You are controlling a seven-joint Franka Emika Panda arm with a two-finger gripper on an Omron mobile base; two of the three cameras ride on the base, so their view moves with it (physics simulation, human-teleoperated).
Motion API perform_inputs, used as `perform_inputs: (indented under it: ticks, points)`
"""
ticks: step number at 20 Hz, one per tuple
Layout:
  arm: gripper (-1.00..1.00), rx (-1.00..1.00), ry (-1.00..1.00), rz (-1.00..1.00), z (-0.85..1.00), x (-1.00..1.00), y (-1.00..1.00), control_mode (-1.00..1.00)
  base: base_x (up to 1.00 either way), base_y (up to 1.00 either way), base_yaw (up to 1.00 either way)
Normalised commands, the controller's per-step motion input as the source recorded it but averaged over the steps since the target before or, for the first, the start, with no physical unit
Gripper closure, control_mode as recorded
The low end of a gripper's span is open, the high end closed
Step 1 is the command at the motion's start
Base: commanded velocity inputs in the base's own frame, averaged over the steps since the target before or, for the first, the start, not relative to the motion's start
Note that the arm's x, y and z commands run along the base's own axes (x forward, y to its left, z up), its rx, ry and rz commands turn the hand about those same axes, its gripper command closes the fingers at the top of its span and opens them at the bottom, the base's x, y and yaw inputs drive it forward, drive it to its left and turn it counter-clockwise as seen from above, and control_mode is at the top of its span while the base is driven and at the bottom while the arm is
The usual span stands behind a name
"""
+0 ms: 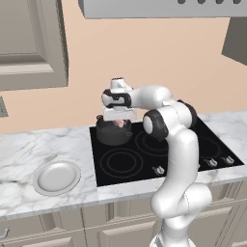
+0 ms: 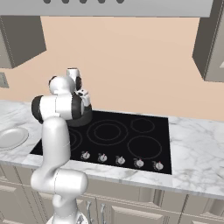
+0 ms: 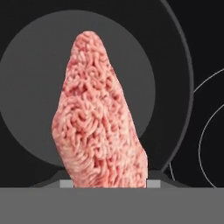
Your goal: Retrieve the frozen meat and place it in the pot on a burner. Then turn the burner on.
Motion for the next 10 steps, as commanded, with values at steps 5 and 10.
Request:
perform_inputs:
  ticks: [5, 10]
  points:
    - [-1.00, 0.01, 0.00, 0.00, -0.12, 0.00, 0.01, -1.00, 0.00, 0.00, 0.00]
    - [-1.00, 0.00, 0.00, 0.00, 0.02, 0.00, 0.00, -1.00, 0.00, 0.00, 0.00]
